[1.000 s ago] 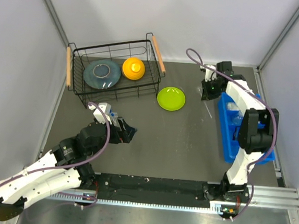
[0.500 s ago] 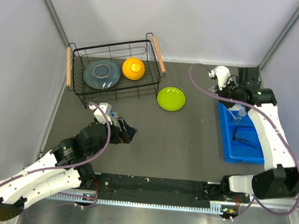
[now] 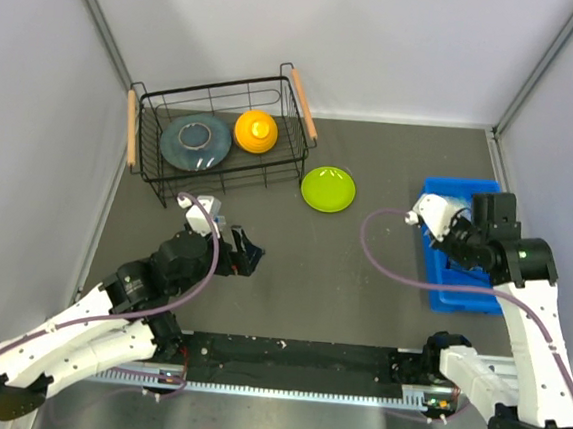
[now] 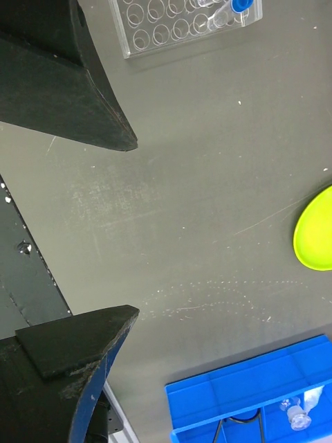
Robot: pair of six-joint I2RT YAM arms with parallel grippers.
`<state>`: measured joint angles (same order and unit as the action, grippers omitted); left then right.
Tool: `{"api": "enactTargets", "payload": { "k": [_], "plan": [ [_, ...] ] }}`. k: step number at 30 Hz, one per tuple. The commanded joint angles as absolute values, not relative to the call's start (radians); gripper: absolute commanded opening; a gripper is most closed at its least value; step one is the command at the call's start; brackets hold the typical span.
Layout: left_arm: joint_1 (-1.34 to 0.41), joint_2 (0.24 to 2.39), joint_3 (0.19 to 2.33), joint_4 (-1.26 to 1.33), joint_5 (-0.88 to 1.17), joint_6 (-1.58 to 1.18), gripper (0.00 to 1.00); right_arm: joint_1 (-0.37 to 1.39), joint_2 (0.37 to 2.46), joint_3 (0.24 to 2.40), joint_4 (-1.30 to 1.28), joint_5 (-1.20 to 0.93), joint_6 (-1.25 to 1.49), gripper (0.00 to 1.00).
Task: Organize the chemistry lab equipment
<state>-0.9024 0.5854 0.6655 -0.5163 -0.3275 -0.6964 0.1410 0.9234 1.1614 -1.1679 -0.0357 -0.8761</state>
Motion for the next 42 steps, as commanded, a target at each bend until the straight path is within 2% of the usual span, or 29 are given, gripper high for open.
{"api": "enactTargets", "payload": {
  "k": [1,9,17,31,42],
  "plan": [
    [-0.897,0.606,0.721,-0.529,-0.311,-0.669,0.99,0.135,0.803,1.111,-1.273,0.052,-0.965,0.02],
    [-0.897,0.606,0.707,-0.534,-0.304,-0.675,0.99,0.109,0.641,0.954,-1.345,0.181,-1.094,0.03],
    [-0.897,0.612,0.693,-0.528,-0.302,-0.663,0.99,0.045,0.618,0.878,-1.387,0.213,-1.215,0.04],
    [-0.897,0.580,0.638,-0.480,-0.287,-0.666,0.99,-0.043,0.859,0.864,-1.278,0.215,-1.384,0.05],
    [-0.897,0.578,0.638,-0.486,-0.296,-0.660,0.99,-0.043,1.043,0.859,-1.192,0.198,-1.382,0.07]
  ]
}}
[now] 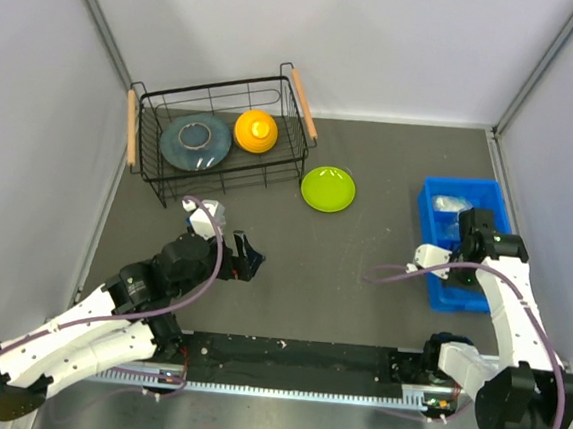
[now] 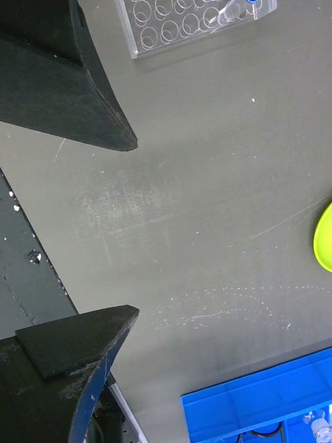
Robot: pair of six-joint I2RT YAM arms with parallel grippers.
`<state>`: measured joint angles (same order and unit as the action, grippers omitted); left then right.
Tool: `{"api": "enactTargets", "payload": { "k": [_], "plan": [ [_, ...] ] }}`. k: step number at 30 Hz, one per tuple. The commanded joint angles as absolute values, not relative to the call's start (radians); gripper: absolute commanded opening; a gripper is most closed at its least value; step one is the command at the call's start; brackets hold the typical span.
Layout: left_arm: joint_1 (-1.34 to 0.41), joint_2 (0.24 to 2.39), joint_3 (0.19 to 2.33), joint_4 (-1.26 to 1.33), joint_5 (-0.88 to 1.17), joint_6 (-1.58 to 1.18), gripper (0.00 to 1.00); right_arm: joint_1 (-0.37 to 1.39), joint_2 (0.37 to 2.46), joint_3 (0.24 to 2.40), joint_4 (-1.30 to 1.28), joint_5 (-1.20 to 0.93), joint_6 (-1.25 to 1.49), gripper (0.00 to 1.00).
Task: Organize the chemistry lab equipment
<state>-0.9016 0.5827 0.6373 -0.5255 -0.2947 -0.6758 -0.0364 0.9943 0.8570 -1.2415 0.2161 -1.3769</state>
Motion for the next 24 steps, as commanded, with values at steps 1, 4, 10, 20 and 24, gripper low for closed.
{"api": "enactTargets", "payload": {
  "k": [1,4,10,20,24],
  "plan": [
    [-0.897,0.577,0.638,-0.488,-0.298,-0.660,0.99,-0.043,1.058,0.862,-1.190,0.187,-1.373,0.07],
    [-0.897,0.578,0.641,-0.489,-0.299,-0.655,0.99,-0.043,1.107,0.861,-1.178,0.183,-1.353,0.08],
    [-0.897,0.591,0.647,-0.491,-0.296,-0.649,0.99,-0.043,1.169,0.853,-1.149,0.179,-1.335,0.09],
    [-0.897,0.601,0.692,-0.514,-0.290,-0.644,0.99,-0.044,1.216,0.822,-1.112,0.176,-1.319,0.10],
    [-0.897,0.603,0.698,-0.517,-0.290,-0.649,0.99,-0.048,1.233,0.805,-1.100,0.175,-1.309,0.12]
  ]
}}
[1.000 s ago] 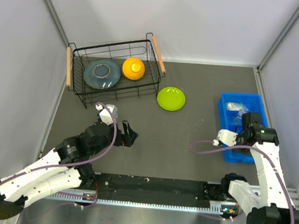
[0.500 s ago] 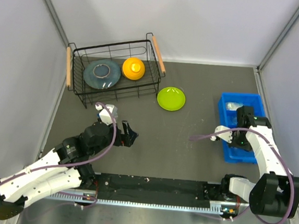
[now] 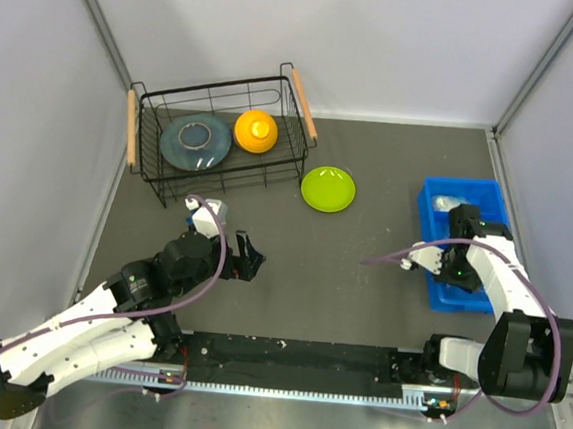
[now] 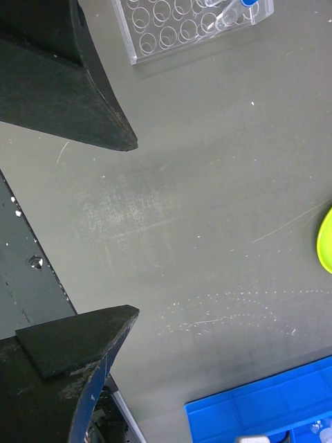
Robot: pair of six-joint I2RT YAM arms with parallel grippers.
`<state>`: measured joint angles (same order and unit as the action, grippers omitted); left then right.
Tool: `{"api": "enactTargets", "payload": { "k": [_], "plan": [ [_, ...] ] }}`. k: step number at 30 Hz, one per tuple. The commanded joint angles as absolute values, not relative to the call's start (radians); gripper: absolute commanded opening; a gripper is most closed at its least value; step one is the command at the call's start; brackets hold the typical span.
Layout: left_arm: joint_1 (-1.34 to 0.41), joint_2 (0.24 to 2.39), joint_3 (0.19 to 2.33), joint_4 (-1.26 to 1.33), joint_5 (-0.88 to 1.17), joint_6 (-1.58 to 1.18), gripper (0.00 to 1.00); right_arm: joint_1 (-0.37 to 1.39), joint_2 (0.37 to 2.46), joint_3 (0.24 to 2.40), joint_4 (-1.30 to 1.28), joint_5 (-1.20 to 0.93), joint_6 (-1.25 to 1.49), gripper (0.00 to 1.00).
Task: Organize the chemistry lab equipment
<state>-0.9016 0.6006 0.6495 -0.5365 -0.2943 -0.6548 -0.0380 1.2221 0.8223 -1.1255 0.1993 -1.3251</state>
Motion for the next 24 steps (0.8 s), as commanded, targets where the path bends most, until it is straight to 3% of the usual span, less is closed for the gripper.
{"api": "enactTargets", "payload": {
  "k": [1,14,17,20,22,24],
  "plan": [
    [-0.897,0.601,0.698,-0.517,-0.288,-0.650,0.99,-0.051,1.238,0.802,-1.095,0.175,-1.307,0.13],
    [-0.897,0.592,0.765,-0.578,-0.316,-0.627,0.99,-0.090,1.195,0.951,-1.182,0.143,-1.259,0.34],
    [-0.897,0.591,0.808,-0.610,-0.354,-0.600,0.99,-0.090,1.164,1.081,-1.261,0.052,-1.218,0.35],
    [-0.896,0.592,0.856,-0.652,-0.399,-0.569,0.99,-0.089,1.138,1.198,-1.284,-0.105,-1.148,0.46],
    [-0.888,0.604,0.902,-0.686,-0.425,-0.540,0.99,-0.089,1.131,1.261,-1.275,-0.279,-1.063,0.54],
    [-0.874,0.626,0.940,-0.715,-0.437,-0.511,0.99,-0.087,1.127,1.305,-1.238,-0.483,-0.946,0.55]
  ]
}}
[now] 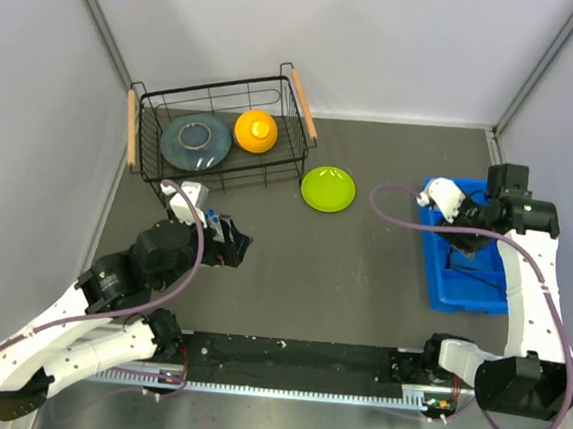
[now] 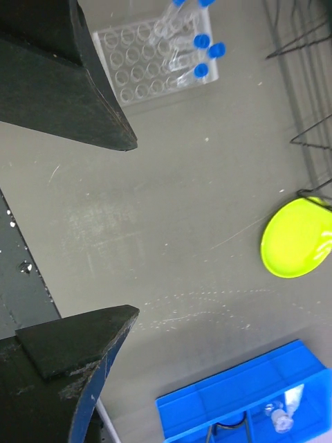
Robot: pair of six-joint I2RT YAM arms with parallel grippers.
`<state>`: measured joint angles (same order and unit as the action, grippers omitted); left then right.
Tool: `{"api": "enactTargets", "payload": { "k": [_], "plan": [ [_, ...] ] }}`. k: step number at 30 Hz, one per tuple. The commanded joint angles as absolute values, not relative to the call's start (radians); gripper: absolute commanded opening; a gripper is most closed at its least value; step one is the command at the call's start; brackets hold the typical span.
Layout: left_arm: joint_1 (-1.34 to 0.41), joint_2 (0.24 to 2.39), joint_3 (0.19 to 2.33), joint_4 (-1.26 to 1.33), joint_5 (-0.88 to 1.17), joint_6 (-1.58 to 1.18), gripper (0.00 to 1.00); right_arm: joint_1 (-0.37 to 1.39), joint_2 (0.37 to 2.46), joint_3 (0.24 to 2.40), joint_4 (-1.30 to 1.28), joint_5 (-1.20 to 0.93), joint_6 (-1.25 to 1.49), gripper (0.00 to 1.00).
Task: Organize the chemistry lab equipment
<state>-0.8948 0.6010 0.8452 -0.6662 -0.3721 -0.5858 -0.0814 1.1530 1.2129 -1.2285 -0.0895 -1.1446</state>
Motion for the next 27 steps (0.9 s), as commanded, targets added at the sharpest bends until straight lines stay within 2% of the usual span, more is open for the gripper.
{"api": "enactTargets", "payload": {
  "k": [1,3,4,5,8,12,13,19,20,27],
  "plan": [
    [-0.870,0.635,0.981,-0.722,-0.443,-0.499,0.99,-0.086,1.126,1.313,-1.212,-0.541,-0.896,0.59],
    [-0.859,0.664,1.028,-0.742,-0.451,-0.471,0.99,-0.087,1.112,1.322,-1.105,-0.685,-0.754,0.62],
    [-0.856,0.675,1.076,-0.762,-0.456,-0.462,0.99,-0.087,1.105,1.322,-1.063,-0.725,-0.708,0.68],
    [-0.851,0.693,1.100,-0.771,-0.460,-0.451,0.99,-0.086,1.098,1.324,-1.027,-0.782,-0.666,0.69],
    [-0.850,0.719,1.183,-0.802,-0.472,-0.433,0.99,-0.086,1.062,1.327,-0.896,-0.843,-0.516,0.78],
    [-0.850,0.726,1.244,-0.811,-0.469,-0.429,0.99,-0.086,1.011,1.315,-0.756,-0.835,-0.346,0.97],
    [-0.850,0.726,1.258,-0.811,-0.468,-0.431,0.99,-0.087,0.990,1.312,-0.706,-0.821,-0.318,0.99],
    [-0.850,0.718,1.302,-0.816,-0.453,-0.431,0.99,-0.087,0.916,1.266,-0.557,-0.611,-0.122,0.99],
    [-0.850,0.716,1.304,-0.816,-0.453,-0.431,0.99,-0.087,0.907,1.267,-0.536,-0.521,-0.089,0.99],
    [-0.850,0.687,1.316,-0.830,-0.457,-0.426,0.99,-0.089,0.891,1.324,-0.523,-0.301,0.164,0.99]
  ]
}}
